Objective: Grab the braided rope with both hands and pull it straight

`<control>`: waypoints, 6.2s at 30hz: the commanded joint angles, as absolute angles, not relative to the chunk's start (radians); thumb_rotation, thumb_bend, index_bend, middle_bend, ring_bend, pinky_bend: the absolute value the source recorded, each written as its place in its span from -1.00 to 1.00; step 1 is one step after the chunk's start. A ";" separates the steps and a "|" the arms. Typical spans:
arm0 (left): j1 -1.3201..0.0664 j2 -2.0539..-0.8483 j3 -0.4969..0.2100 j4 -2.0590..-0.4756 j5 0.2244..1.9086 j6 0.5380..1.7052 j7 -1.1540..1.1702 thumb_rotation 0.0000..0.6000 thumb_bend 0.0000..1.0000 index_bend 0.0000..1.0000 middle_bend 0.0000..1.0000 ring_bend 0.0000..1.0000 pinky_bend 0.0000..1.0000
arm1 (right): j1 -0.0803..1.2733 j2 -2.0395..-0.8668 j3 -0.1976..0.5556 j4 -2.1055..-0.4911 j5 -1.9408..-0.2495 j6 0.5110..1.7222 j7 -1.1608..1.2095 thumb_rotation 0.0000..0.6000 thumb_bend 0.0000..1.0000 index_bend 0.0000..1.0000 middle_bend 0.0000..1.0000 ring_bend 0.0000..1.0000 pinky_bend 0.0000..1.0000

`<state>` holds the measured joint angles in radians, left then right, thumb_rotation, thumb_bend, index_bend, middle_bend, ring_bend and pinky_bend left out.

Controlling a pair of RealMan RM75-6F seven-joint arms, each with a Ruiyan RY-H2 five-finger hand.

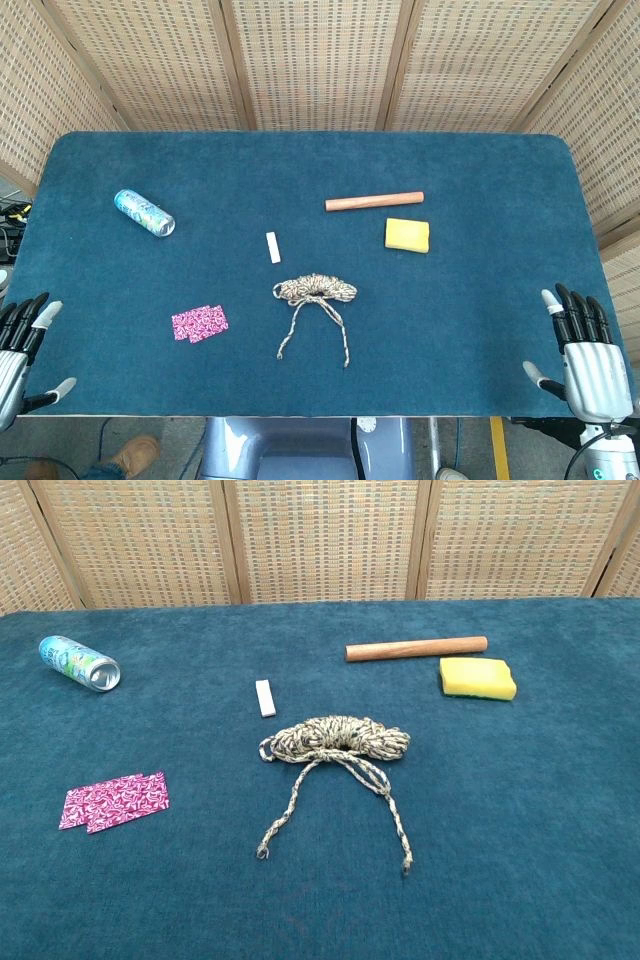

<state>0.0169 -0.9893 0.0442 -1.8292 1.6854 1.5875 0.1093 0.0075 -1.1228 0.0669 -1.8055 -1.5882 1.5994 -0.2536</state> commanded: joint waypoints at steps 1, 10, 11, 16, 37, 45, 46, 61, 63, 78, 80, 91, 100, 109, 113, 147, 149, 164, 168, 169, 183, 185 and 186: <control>0.017 -0.991 0.044 -1.829 1.686 1.587 0.111 1.00 -1.00 -1.00 -1.00 -1.00 -1.00 | 0.009 -1.121 0.067 -1.807 -1.586 1.597 -0.254 1.00 -1.00 -0.96 -1.00 -1.00 -1.00; 0.011 -0.991 0.040 -1.842 1.684 1.584 0.112 1.00 -1.00 -1.00 -1.00 -1.00 -1.00 | 0.022 -1.120 0.048 -1.818 -1.592 1.554 -0.248 1.00 -1.00 -0.92 -1.00 -1.00 -1.00; 0.011 -0.991 0.037 -1.845 1.681 1.586 0.112 1.00 -1.00 -1.00 -1.00 -1.00 -1.00 | 0.030 -1.119 0.045 -1.821 -1.597 1.539 -0.250 1.00 -1.00 -0.91 -1.00 -1.00 -1.00; 0.006 -0.996 0.032 -1.847 1.669 1.576 0.127 1.00 -1.00 -1.00 -1.00 -1.00 -1.00 | 0.113 -1.106 0.058 -1.817 -1.619 1.424 -0.279 1.00 -0.98 -0.68 -1.00 -1.00 -1.00; -0.025 -1.033 0.013 -1.866 1.586 1.502 0.226 1.00 -1.00 -1.00 -1.00 -1.00 -1.00 | 0.577 -1.303 0.079 -1.576 -1.793 0.933 -0.164 1.00 -0.38 -0.14 -1.00 -1.00 -1.00; -0.028 -1.031 0.014 -1.866 1.577 1.496 0.219 1.00 -1.00 -1.00 -1.00 -1.00 -1.00 | 0.633 -1.409 0.046 -1.517 -1.797 0.878 -0.233 1.00 -0.37 -0.08 -0.98 -1.00 -1.00; -0.028 -1.030 0.014 -1.866 1.576 1.495 0.218 1.00 -1.00 -1.00 -1.00 -1.00 -1.00 | 0.636 -1.417 0.042 -1.510 -1.801 0.879 -0.246 1.00 -0.37 -0.07 -0.98 -1.00 -1.00; -0.033 -1.034 0.021 -1.868 1.576 1.485 0.235 1.00 -1.00 -1.00 -1.00 -1.00 -1.00 | 0.673 -1.539 0.052 -1.499 -1.651 0.786 -0.372 1.00 -0.37 -0.06 -0.99 -1.00 -1.00; -0.034 -1.034 0.020 -1.867 1.573 1.484 0.233 1.00 -1.00 -1.00 -1.00 -1.00 -1.00 | 0.679 -1.558 0.054 -1.495 -1.629 0.779 -0.390 1.00 -0.37 -0.05 -0.99 -1.00 -1.00; -0.038 -1.031 0.024 -1.865 1.571 1.479 0.220 1.00 -1.00 -1.00 -1.00 -1.00 -1.00 | 0.705 -1.602 0.029 -1.469 -1.579 0.783 -0.455 1.00 -0.37 -0.03 -0.99 -1.00 -1.00; -0.039 -1.031 0.024 -1.865 1.570 1.479 0.220 1.00 -1.00 -1.00 -1.00 -1.00 -1.00 | 0.706 -1.604 0.026 -1.464 -1.576 0.787 -0.453 1.00 -0.37 -0.01 -0.99 -1.00 -1.00; -0.040 -1.032 0.026 -1.866 1.570 1.478 0.225 1.00 -1.00 -1.00 -1.00 -1.00 -1.00 | 0.715 -1.616 0.008 -1.433 -1.582 0.814 -0.449 1.00 -0.28 0.10 -0.97 -1.00 -1.00; -0.044 -1.036 0.026 -1.867 1.565 1.471 0.233 1.00 -1.00 -1.00 -1.00 -1.00 -1.00 | 0.716 -1.631 0.003 -1.411 -1.600 0.863 -0.398 1.00 -0.06 0.22 -0.92 -1.00 -1.00; -0.066 -1.059 0.016 -1.849 1.551 1.442 0.256 1.00 -1.00 -1.00 -1.00 -1.00 -1.00 | 0.712 -1.580 -0.001 -1.406 -1.638 0.932 -0.342 1.00 -0.01 0.24 -0.92 -1.00 -1.00; -0.110 -1.128 -0.003 -1.772 1.595 1.420 0.293 1.00 -1.00 -1.00 -1.00 -1.00 -1.00 | 0.709 -1.528 -0.032 -1.315 -1.719 0.998 -0.355 1.00 0.00 0.25 -0.94 -1.00 -1.00; -0.601 -1.528 -0.056 -1.399 1.798 1.038 0.360 1.00 -0.62 -0.18 -1.00 -1.00 -1.00 | 0.699 -1.507 -0.048 -1.234 -1.698 1.012 -0.206 1.00 -0.01 0.26 -0.95 -1.00 -1.00; -0.619 -1.555 -0.048 -1.374 1.801 1.028 0.350 1.00 -0.62 -0.18 -1.00 -1.00 -1.00 | 0.702 -1.511 -0.047 -1.227 -1.695 1.006 -0.202 1.00 -0.01 0.27 -0.95 -1.00 -1.00; -0.748 -1.714 -0.031 -1.259 1.793 0.924 0.367 1.00 -0.45 -0.07 -1.00 -1.00 -1.00 | 0.713 -1.533 -0.046 -1.187 -1.679 0.987 -0.160 1.00 -0.01 0.28 -0.95 -1.00 -1.00; -0.759 -1.730 -0.014 -1.236 1.786 0.917 0.369 1.00 -0.45 -0.07 -1.00 -1.00 -1.00 | 0.715 -1.540 -0.049 -1.167 -1.679 0.985 -0.141 1.00 0.00 0.28 -0.95 -1.00 -1.00; -0.760 -1.732 -0.011 -1.232 1.784 0.919 0.366 1.00 -0.45 -0.07 -1.00 -1.00 -1.00 | 0.715 -1.542 -0.050 -1.162 -1.679 0.985 -0.137 1.00 0.00 0.28 -0.95 -1.00 -1.00; -0.780 -1.737 0.026 -1.206 1.770 0.930 0.364 1.00 -0.33 -0.07 -1.00 -1.00 -1.00 | 0.714 -1.556 -0.062 -1.111 -1.690 1.003 -0.100 1.00 0.00 0.28 -0.95 -1.00 -1.00; -0.781 -1.741 0.030 -1.203 1.769 0.932 0.369 1.00 -0.32 -0.07 -1.00 -1.00 -1.00 | 0.714 -1.556 -0.062 -1.109 -1.690 1.004 -0.103 1.00 0.00 0.28 -0.95 -1.00 -1.00; -0.781 -1.745 0.031 -1.203 1.765 0.932 0.369 1.00 -0.32 -0.07 -1.00 -1.00 -1.00 | 0.713 -1.557 -0.063 -1.109 -1.690 1.005 -0.103 1.00 0.00 0.28 -0.95 -1.00 -1.00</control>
